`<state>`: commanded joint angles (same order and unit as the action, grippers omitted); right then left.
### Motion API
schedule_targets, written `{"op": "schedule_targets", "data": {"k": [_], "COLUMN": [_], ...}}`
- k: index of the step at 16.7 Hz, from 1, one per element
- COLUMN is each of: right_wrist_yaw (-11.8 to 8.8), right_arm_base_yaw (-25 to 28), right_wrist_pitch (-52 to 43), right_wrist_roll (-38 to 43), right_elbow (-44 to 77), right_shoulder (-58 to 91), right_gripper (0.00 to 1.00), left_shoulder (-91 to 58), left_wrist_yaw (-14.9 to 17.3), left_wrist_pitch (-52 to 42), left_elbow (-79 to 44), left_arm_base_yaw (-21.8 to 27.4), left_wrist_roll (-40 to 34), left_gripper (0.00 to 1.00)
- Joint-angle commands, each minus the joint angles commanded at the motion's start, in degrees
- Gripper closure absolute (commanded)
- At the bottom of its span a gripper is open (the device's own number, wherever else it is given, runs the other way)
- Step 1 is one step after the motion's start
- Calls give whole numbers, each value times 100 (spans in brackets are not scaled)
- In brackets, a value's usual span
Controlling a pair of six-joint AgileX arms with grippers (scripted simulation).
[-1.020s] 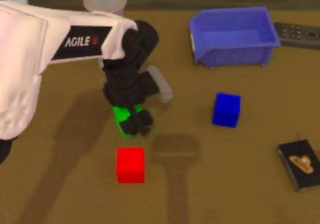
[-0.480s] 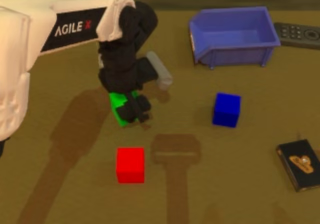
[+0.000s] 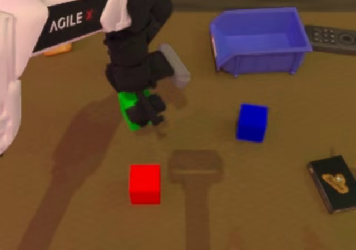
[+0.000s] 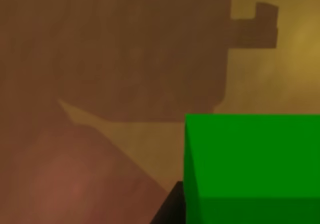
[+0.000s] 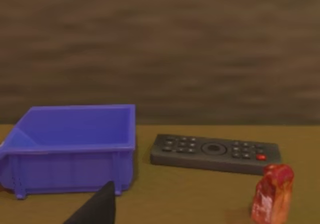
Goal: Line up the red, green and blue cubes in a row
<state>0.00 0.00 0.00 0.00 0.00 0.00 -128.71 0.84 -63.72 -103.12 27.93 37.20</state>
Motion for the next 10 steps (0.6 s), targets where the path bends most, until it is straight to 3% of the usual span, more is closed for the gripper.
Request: {"op": "schedule_targets", "data": {"k": [3,7,10], "right_wrist_yaw": [0,0,0], "right_arm_base_yaw": [0,0,0], "right_wrist_pitch": [0,0,0], "right_wrist_roll": [0,0,0], "right_elbow": [0,0,0], "right_shoulder": [0,0,0], "right_gripper": [0,0,0], "left_shoulder": [213,713,974], "left_wrist_yaw": [7,14,12], "left_wrist_pitch": [15,53,90], "left_elbow": [232,793,1055], "left_arm_base_yaw": [404,1504,1886], "left_wrist_roll": [137,464,600], "left_gripper": [100,100,100]}}
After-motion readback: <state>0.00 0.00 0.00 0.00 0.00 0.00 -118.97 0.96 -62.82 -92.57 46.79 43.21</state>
